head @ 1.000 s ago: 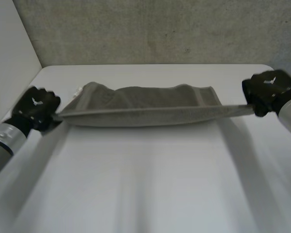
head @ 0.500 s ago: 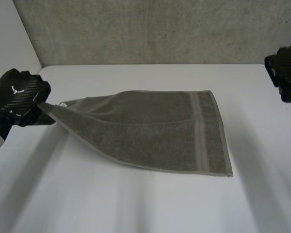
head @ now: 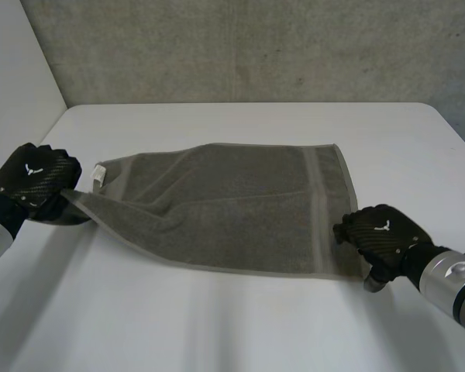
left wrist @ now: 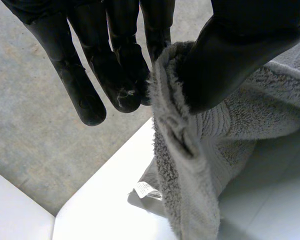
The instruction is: Fold the towel.
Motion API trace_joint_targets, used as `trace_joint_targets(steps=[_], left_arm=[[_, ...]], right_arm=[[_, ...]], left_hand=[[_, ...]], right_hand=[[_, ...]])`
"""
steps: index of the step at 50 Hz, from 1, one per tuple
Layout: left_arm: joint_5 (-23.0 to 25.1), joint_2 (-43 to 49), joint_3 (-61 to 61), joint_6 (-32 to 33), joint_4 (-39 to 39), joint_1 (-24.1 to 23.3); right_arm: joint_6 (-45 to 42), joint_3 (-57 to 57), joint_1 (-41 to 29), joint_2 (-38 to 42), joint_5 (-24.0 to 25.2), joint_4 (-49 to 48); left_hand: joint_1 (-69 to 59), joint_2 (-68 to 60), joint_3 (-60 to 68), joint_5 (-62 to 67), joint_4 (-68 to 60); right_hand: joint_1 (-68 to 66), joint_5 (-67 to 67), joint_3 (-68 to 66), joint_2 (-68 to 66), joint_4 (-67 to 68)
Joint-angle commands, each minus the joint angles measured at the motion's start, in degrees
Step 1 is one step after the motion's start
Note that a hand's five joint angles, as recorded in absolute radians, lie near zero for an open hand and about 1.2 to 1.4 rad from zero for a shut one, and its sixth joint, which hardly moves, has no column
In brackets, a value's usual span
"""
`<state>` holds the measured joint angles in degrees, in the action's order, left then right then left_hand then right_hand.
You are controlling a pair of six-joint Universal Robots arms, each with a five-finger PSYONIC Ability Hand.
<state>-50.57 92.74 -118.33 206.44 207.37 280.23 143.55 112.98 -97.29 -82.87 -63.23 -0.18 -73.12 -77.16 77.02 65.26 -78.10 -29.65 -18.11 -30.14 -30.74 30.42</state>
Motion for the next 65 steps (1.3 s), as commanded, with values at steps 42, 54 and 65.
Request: trace_joint_targets(steps=[42, 54, 65], left_arm=[[-0.1, 4.2, -2.3, -0.6, 4.1, -1.7], [-0.1, 4.2, -2.4, -0.6, 4.2, -1.8], [-0.1, 4.3, -2.6, -0.6, 4.2, -1.8]], right_arm=[[-3.4, 1.9, -0.6, 13.3, -3.0, -19.3], [-3.5, 1.5, -0.9, 14.4, -4.4, -20.7], [-3.3, 0.8, -1.0, 14.5, -5.9, -22.5]], left_hand=[[-6.9, -2.8, 3.0, 4.7, -1.9], [-6.9, -2.8, 3.0, 4.7, -1.9], [-6.9, -2.8, 3.0, 4.7, -1.9]], right_hand=[[1.9, 0.4, 2.4, 3.0, -2.7], [1.6, 0.0, 2.1, 2.7, -2.3], [1.2, -0.3, 1.7, 2.3, -2.0]])
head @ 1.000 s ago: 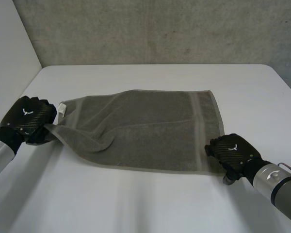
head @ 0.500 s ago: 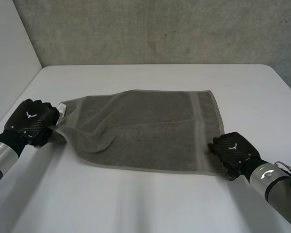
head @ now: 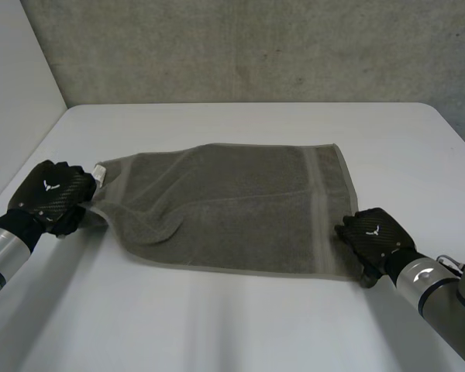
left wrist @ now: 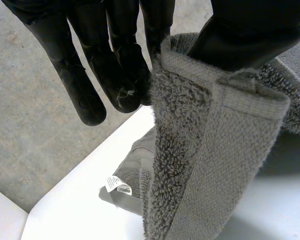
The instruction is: Fold the towel.
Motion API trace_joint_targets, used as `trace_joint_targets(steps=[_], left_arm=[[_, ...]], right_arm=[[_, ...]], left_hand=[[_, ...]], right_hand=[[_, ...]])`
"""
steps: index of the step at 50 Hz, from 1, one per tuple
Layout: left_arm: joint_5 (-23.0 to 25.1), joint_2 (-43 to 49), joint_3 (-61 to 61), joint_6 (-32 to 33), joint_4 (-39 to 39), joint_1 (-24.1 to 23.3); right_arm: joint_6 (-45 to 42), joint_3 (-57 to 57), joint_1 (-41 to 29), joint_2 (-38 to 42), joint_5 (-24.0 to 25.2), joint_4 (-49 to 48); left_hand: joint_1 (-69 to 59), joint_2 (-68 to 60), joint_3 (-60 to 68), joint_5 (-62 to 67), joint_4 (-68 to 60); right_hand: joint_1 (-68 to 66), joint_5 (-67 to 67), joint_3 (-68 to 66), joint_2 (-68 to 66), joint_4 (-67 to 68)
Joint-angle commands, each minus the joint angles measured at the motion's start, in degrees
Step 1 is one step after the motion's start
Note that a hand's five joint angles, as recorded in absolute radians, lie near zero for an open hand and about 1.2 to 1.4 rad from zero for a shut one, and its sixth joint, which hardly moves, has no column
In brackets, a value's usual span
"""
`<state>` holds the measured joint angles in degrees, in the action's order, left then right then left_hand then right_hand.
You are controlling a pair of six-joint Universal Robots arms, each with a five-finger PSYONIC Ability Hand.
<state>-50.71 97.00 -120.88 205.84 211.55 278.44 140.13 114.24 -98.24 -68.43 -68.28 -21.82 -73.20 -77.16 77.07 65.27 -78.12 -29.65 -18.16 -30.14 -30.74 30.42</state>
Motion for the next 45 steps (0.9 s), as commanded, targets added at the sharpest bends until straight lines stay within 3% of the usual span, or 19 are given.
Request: trace_joint_targets(steps=[1, 30, 35, 37, 45], left_arm=[[0.0, 0.1, -0.1, 0.0, 0.0, 0.0], [0.1, 1.1, -0.1, 0.0, 0.0, -0.3], [0.1, 1.1, -0.1, 0.0, 0.0, -0.3], [0.1, 1.2, -0.1, 0.0, 0.0, -0.3], [0.1, 1.2, -0.1, 0.0, 0.0, -0.3]], right_arm=[[0.1, -0.6, 0.0, 0.1, -1.0, -1.0], [0.8, -1.7, -2.6, 1.4, -2.6, -2.2], [0.8, -1.8, -2.7, 1.4, -2.6, -2.1], [0.8, -2.1, -3.1, 1.5, -2.6, -2.1], [0.8, -2.4, -3.3, 2.1, -2.6, -2.1]], left_hand=[[-6.8, -2.8, 2.9, 4.7, -1.9], [-6.8, -2.8, 2.9, 4.7, -1.9], [-6.8, -2.8, 2.9, 4.7, -1.9], [-6.8, -2.8, 2.9, 4.7, -1.9], [-6.8, -2.8, 2.9, 4.7, -1.9]], right_hand=[[1.2, -0.3, 1.7, 2.3, -2.0], [-3.1, -4.6, -2.7, -2.1, 2.4], [-20.5, -22.0, -20.0, -19.4, 19.7], [-33.7, -35.2, -33.2, -32.6, 32.9], [-50.3, -51.8, -49.8, -49.2, 49.6]])
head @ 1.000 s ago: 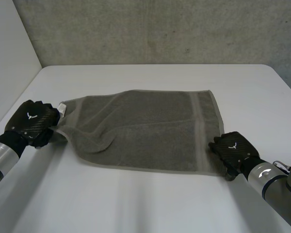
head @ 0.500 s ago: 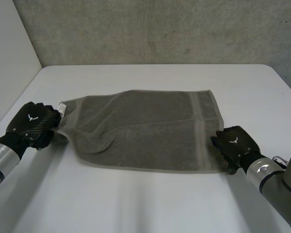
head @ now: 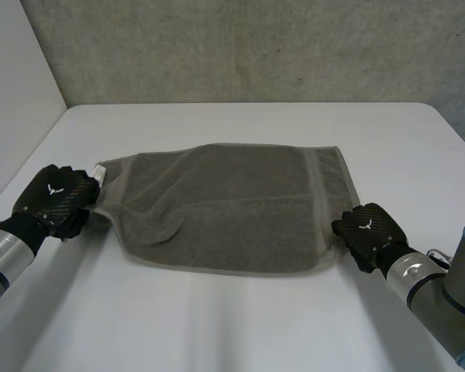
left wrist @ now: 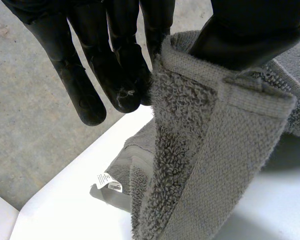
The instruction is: Fold the towel.
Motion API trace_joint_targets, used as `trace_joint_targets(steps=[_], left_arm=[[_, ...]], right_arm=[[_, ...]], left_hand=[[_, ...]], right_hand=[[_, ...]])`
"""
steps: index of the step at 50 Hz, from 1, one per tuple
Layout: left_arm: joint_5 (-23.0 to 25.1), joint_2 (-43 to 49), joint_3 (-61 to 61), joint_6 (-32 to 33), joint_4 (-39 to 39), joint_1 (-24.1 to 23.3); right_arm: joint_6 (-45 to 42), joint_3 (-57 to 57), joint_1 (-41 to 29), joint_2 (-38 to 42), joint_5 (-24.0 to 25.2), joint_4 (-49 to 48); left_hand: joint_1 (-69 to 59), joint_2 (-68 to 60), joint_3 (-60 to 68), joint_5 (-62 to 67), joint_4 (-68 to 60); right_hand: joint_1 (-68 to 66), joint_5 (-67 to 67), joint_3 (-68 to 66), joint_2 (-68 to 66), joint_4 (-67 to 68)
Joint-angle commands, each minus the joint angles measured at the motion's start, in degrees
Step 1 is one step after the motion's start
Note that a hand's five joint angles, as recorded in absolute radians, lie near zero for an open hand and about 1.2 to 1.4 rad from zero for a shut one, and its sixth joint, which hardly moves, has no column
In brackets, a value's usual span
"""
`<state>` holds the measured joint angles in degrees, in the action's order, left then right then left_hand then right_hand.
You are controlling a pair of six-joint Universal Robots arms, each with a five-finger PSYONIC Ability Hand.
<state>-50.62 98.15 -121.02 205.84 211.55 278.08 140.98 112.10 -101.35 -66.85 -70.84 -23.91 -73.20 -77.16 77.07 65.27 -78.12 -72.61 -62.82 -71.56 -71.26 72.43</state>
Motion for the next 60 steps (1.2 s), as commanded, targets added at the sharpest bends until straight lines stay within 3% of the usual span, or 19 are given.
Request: trace_joint_targets(steps=[1, 12, 26, 32, 41, 48, 53, 56, 60], left_arm=[[0.0, 0.0, 0.0, 0.0, 0.0, 0.0], [-0.3, -0.2, 0.0, 0.0, -0.3, 0.8], [0.0, -5.9, -0.4, -6.8, -4.0, 0.4], [0.7, -10.6, -1.1, -8.7, -7.4, -0.2], [7.2, -18.9, -0.7, -9.1, -19.0, 0.5], [8.7, -18.1, 2.2, -9.2, -20.8, 0.9], [8.3, -9.9, 6.9, -9.1, -18.1, -0.6], [7.7, -2.9, 12.4, -9.1, -16.5, -3.0], [5.4, 8.5, 21.4, -8.8, -16.5, -6.7]], right_arm=[[0.0, -0.2, -0.2, 0.5, -0.1, 0.0], [0.1, -0.9, 0.5, -2.6, -0.4, 1.3], [1.8, -7.1, 10.2, -16.6, 0.9, 19.9], [2.0, -8.1, 14.7, -21.6, 5.7, 29.1], [1.6, -11.5, 21.1, -29.2, 13.5, 41.0], [1.5, -14.5, 20.9, -27.9, 14.1, 41.8], [2.0, -19.5, 18.7, -18.4, 12.9, 41.5], [2.2, -26.6, 14.3, -9.6, 7.6, 41.3], [2.4, -31.7, 10.7, -4.4, 2.0, 40.4]], left_hand=[[-6.8, -2.8, 2.9, 4.7, -1.9], [-6.8, -2.8, 2.9, 4.7, -1.9], [-6.8, -2.8, 2.9, 4.7, -1.9], [-6.8, -2.8, 2.9, 4.7, -1.9], [-6.8, -2.8, 2.9, 4.7, -1.9], [-6.8, -2.8, 2.9, 4.7, -1.9], [-6.8, -2.8, 2.9, 4.7, -1.9], [-6.8, -2.8, 2.9, 4.7, -1.9], [-6.8, -2.8, 2.9, 4.7, -1.9]], right_hand=[[-7.4, -7.2, -8.4, -8.7, 7.6], [-7.4, -7.2, -8.4, -8.7, 7.6], [-7.4, -7.2, -8.4, -8.7, 7.6], [-7.4, -7.2, -8.4, -8.7, 7.6], [-7.4, -7.2, -8.4, -8.7, 7.6], [-7.4, -7.2, -8.4, -8.7, 7.6], [-7.4, -7.2, -8.4, -8.7, 7.6], [-7.4, -7.2, -8.4, -8.7, 7.6], [-7.4, -7.2, -8.4, -8.7, 7.6]])
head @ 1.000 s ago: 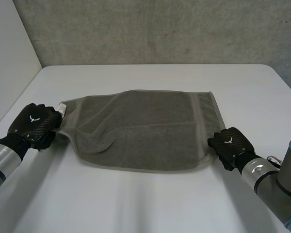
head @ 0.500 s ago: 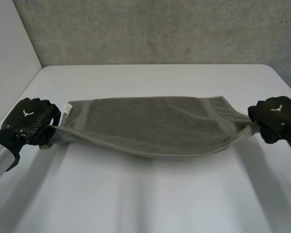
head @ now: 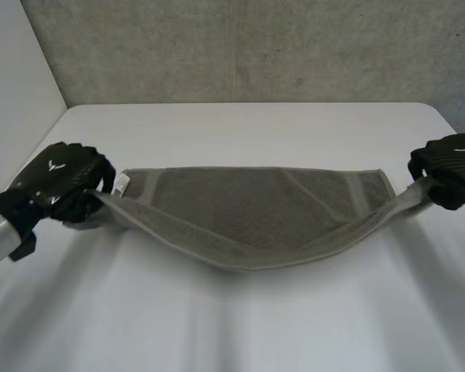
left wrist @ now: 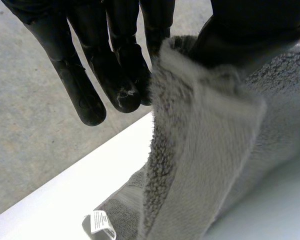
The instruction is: Fold the towel.
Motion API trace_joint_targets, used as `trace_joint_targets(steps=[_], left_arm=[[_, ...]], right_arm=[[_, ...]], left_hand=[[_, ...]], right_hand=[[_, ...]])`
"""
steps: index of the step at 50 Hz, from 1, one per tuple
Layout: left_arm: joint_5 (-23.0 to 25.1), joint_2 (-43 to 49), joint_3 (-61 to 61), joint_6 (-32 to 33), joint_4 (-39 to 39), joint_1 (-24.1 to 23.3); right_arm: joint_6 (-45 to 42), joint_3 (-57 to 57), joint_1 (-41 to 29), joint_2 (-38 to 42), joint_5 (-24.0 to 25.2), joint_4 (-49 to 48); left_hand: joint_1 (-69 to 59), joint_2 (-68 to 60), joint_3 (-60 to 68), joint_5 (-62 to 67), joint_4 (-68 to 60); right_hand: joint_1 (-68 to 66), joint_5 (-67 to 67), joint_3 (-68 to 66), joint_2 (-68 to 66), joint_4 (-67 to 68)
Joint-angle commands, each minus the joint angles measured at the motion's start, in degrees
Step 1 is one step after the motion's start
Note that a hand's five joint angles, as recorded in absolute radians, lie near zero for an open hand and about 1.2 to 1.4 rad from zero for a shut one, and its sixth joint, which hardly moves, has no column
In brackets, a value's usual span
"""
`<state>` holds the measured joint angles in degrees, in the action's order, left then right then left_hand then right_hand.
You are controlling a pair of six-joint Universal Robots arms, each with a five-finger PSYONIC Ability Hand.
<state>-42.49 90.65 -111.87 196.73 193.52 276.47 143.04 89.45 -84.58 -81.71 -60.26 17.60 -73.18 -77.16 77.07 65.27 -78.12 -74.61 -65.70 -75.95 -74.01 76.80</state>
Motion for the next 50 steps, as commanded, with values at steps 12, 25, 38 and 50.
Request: trace_joint_targets(steps=[12, 25, 38, 50], left_arm=[[-11.7, 35.8, 35.0, 0.2, 0.6, -9.7], [-16.5, 51.2, 55.9, 0.4, -4.0, -11.8], [-17.1, 58.2, 64.1, 0.8, -3.8, -12.7], [-19.6, 62.8, 69.8, 1.0, -3.5, -12.9]], right_arm=[[7.9, -25.9, -13.0, 27.9, -19.3, -5.9], [8.1, -40.1, -17.4, 41.2, -28.8, -8.3], [7.8, -47.9, -18.3, 49.2, -33.0, -9.1], [5.0, -53.1, -18.3, 54.0, -35.6, -9.5]], left_hand=[[-6.8, -2.8, 2.9, 4.7, -1.9], [-6.8, -2.8, 2.9, 4.7, -1.9], [-6.8, -2.8, 2.9, 4.7, -1.9], [13.1, 17.0, -16.9, -15.1, 18.0]], right_hand=[[-5.4, -4.3, -4.1, -6.0, 3.2], [-5.4, -4.3, -4.1, -6.0, 3.2], [-5.4, -4.3, -4.1, -6.0, 3.2], [10.7, 11.8, 12.0, 10.1, -12.9]])
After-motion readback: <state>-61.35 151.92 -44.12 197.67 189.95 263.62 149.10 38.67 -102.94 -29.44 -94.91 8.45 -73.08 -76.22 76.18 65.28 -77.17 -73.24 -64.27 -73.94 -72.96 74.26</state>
